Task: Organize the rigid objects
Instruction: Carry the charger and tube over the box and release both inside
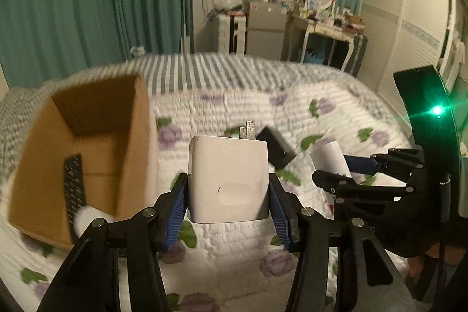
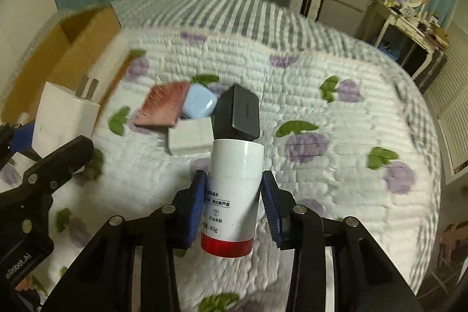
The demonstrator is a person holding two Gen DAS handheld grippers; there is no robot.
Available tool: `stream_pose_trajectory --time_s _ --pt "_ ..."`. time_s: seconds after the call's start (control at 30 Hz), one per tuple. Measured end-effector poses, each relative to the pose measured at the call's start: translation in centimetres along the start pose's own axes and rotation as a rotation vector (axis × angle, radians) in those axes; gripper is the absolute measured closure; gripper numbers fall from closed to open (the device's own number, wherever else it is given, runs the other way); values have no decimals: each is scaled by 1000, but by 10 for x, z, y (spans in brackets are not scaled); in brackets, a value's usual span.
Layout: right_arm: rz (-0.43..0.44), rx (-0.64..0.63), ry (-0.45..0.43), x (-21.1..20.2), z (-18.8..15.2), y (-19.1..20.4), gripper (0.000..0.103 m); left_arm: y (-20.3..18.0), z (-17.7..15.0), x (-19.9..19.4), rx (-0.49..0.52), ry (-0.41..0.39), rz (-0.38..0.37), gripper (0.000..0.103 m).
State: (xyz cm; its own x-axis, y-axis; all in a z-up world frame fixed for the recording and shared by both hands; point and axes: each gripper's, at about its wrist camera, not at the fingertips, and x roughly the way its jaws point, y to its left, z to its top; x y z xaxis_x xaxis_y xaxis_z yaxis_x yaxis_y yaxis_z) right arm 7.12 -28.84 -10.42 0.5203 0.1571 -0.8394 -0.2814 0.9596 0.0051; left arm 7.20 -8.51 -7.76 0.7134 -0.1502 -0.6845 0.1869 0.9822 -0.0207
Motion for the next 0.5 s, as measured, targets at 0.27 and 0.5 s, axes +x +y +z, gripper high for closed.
stream_pose_trajectory --time_s 0.27,0.5 --pt "-20 -10 -110 -86 20 28 65 36 40 -72 0 -126 -26 50" --pt "11 -79 -225 -145 62 80 65 88 55 -100 -9 -174 23 50"
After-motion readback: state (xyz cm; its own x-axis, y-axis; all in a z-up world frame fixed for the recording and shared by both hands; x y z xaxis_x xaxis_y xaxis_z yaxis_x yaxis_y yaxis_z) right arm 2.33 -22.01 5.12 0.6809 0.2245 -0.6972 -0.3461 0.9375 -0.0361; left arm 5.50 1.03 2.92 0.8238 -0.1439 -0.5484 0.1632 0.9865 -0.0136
